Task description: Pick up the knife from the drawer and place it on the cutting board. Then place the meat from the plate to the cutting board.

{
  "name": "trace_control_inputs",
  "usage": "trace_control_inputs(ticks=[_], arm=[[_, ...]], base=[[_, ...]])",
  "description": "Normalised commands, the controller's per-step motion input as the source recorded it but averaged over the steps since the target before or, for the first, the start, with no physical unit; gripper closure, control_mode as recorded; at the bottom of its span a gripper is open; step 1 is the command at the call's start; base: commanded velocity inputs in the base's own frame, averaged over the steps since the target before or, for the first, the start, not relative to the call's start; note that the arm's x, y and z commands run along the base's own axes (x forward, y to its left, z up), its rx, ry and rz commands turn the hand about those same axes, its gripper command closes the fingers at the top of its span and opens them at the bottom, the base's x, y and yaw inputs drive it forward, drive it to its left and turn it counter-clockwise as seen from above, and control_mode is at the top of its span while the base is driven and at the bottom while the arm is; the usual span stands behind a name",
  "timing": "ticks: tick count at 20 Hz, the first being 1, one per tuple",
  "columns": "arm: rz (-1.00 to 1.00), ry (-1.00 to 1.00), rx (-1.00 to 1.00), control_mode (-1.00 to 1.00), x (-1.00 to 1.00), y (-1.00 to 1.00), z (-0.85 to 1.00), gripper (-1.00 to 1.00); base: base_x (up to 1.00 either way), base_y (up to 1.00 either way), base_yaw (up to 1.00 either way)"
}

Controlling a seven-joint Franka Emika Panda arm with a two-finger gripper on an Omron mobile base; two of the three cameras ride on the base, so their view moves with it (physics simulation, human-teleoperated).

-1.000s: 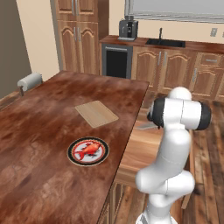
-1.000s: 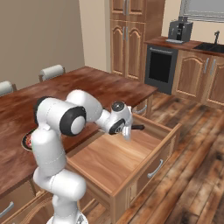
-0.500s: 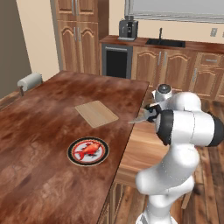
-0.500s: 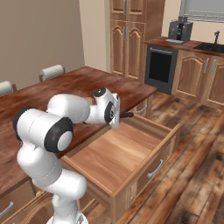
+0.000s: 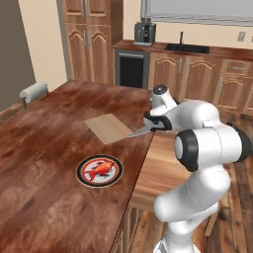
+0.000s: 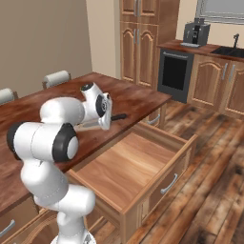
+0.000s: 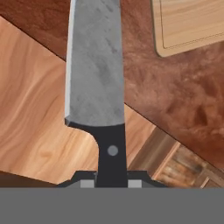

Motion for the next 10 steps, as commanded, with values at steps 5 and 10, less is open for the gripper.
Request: trace_control_inputs(ticks=[5, 10], arm=[[0.03, 0.11, 0.0, -1.0, 0.36, 0.42, -0.08, 1.0], [0.06, 0.04, 0.0, -1.0, 0.18, 0.21, -0.19, 1.0]], base=[[0.0, 0.0, 0.0], [0.0, 0.0, 0.0]])
